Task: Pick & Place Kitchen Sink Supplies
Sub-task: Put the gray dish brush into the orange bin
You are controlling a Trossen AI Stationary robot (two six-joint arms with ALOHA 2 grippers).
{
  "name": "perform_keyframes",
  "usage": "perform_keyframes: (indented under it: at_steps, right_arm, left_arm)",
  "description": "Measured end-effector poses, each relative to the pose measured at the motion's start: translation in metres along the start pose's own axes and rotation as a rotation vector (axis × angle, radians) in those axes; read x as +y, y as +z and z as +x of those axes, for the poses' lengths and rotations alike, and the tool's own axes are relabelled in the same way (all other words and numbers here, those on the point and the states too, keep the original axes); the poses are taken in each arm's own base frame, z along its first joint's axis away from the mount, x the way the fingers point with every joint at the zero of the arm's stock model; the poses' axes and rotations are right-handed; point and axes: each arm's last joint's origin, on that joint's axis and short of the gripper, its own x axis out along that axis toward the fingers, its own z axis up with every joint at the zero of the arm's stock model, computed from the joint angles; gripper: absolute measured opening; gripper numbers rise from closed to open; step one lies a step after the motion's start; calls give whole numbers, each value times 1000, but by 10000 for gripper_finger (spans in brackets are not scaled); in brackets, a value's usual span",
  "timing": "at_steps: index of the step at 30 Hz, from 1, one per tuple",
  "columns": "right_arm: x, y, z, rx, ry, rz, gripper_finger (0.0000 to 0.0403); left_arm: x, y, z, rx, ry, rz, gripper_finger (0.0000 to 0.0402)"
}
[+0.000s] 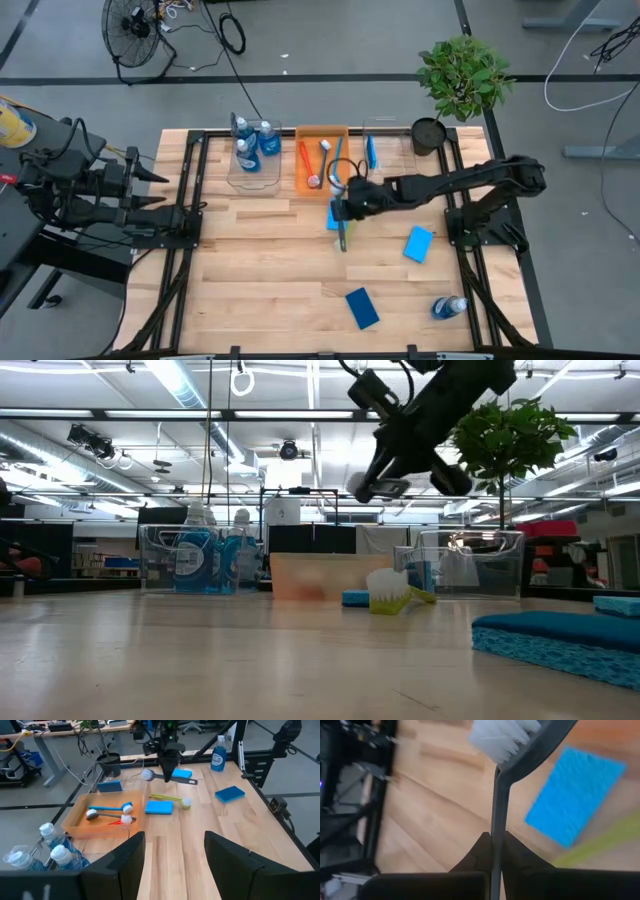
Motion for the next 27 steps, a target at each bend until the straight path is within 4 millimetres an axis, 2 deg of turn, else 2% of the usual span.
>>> perform_keyframes:
  at_steps: [11,18,27]
  right_arm:
    - [-5,53,0,-39,147,13,11]
    - [-11,69,-2,-12,175,-6,11]
    - [-25,95,-5,-104,135,60,11]
  left_arm:
    - [0,0,0,1,0,0,208]
    - [0,0,0,1,0,0,209]
    - [0,0,0,0,10,0,209]
